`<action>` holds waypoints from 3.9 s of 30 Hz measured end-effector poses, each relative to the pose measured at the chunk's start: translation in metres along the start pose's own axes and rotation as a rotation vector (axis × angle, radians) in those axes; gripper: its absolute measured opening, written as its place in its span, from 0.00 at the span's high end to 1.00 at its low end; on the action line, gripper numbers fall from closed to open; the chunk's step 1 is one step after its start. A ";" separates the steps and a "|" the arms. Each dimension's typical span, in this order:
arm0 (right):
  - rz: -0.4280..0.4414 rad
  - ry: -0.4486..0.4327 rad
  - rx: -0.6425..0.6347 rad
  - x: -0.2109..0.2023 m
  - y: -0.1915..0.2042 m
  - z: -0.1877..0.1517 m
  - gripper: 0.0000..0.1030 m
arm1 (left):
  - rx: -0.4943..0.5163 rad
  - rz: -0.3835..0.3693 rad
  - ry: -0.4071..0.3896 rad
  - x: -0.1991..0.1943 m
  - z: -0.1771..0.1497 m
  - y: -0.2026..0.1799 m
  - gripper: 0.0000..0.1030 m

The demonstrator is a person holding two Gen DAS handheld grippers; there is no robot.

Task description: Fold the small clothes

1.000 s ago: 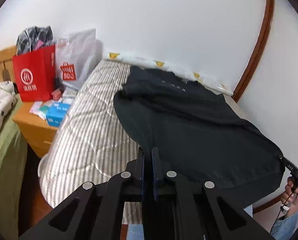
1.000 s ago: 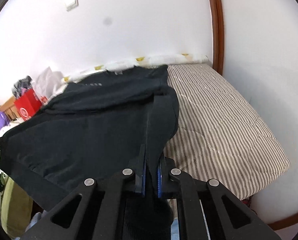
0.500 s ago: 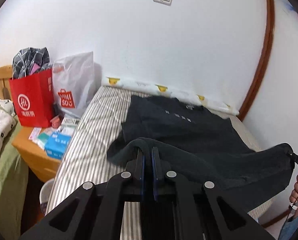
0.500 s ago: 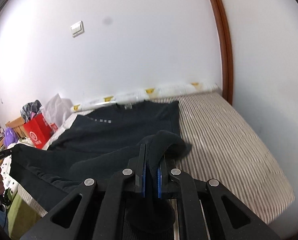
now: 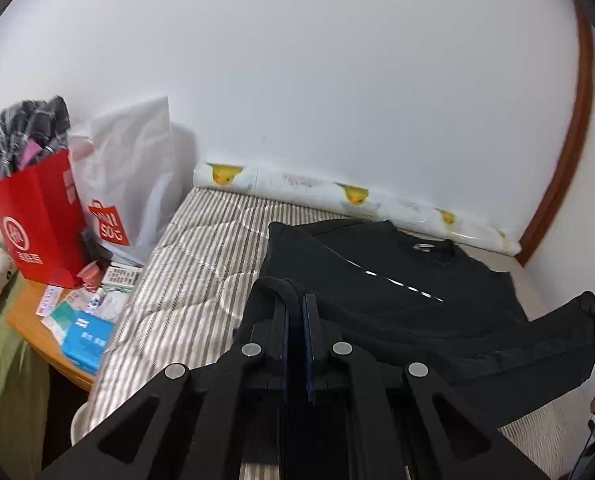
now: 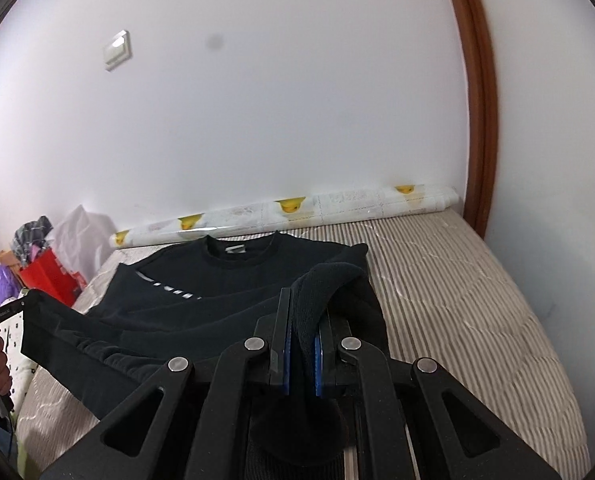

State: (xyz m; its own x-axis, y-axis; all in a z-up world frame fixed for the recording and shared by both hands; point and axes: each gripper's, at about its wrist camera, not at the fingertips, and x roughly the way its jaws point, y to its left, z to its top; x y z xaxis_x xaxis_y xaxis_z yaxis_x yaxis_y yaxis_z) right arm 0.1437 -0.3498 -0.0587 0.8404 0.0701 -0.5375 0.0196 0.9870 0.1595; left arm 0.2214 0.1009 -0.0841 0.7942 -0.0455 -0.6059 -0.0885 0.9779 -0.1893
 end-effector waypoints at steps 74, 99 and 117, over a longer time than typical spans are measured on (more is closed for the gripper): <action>-0.039 0.261 0.286 0.050 -0.025 -0.096 0.65 | -0.281 -0.127 0.248 0.036 -0.094 0.037 0.89; -0.035 0.237 0.171 -0.090 -0.019 -0.172 0.77 | -0.023 -0.092 0.220 -0.101 -0.179 0.015 0.92; -0.146 0.176 -0.031 -0.141 0.033 -0.164 0.68 | 0.137 -0.135 0.144 -0.145 -0.189 -0.012 0.77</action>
State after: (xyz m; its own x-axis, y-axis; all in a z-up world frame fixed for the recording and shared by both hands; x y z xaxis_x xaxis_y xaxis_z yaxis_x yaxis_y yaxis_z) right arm -0.0630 -0.3030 -0.1136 0.7224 -0.0521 -0.6895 0.1148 0.9923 0.0453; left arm -0.0064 0.0576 -0.1398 0.6987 -0.1969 -0.6877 0.1028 0.9790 -0.1758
